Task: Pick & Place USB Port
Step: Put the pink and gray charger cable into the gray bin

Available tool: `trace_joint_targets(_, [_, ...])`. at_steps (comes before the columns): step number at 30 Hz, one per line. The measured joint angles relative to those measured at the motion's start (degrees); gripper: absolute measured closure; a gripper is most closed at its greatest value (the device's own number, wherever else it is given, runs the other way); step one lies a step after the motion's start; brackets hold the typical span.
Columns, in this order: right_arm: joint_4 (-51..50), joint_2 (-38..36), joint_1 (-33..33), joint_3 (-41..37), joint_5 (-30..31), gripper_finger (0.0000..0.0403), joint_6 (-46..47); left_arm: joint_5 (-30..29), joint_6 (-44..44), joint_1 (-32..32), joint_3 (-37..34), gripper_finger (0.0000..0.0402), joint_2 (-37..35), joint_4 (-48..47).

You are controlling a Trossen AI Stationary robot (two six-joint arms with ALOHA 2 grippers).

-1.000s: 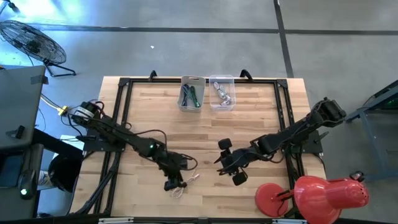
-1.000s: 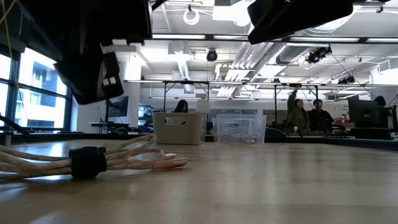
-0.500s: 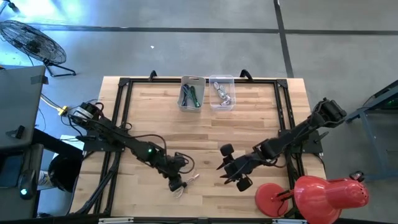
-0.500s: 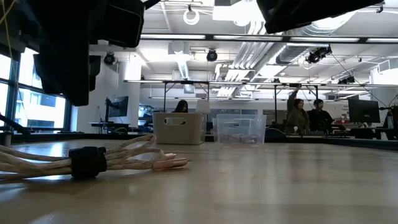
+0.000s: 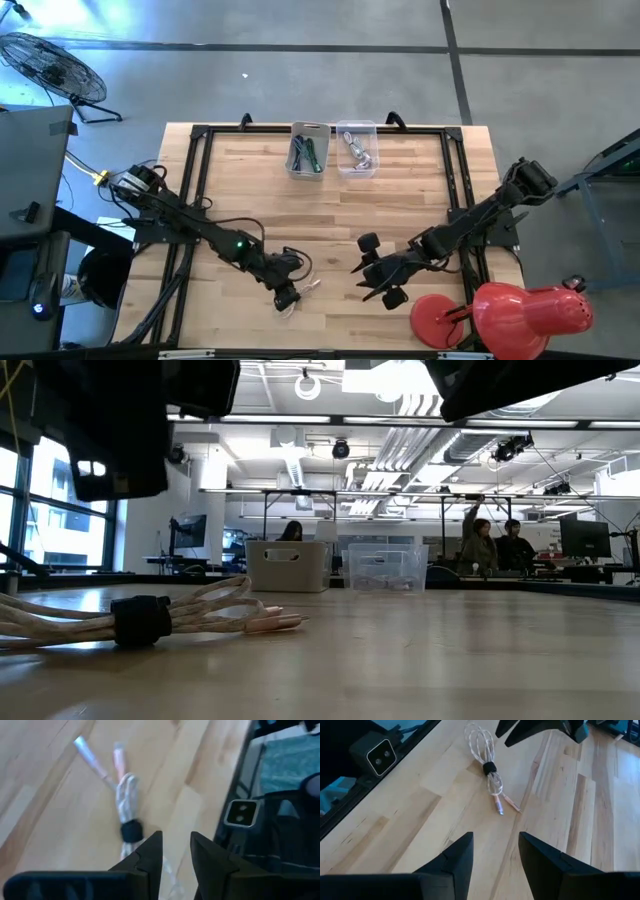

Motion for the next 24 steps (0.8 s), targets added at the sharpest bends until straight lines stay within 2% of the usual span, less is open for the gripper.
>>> trace_joint_targets(5, [-0.05,0.00,0.00,0.00,0.02,0.0254,0.01,-0.48,1.69,-0.33,2.54,0.0305,0.00,-1.39])
trace_joint_targets(9, [-0.16,0.00,0.22,0.00,0.02,0.0254,0.03,-2.75,3.09,-1.05,7.45,0.0305,0.12,-7.81])
trace_joint_targets(13, [-0.28,0.00,0.33,-0.01,0.02,0.0254,0.42,-3.16,4.65,-1.91,15.50,0.0305,3.62,-18.93])
trace_joint_targets(19, [-0.59,0.00,0.90,-0.49,0.85,0.0254,1.30,-0.15,8.29,-2.08,29.36,0.0305,11.38,-33.83])
trace_joint_targets(24, [-1.14,-0.02,1.73,-0.51,1.37,0.0254,2.77,-0.88,9.23,-2.06,35.48,0.0306,14.40,-44.08])
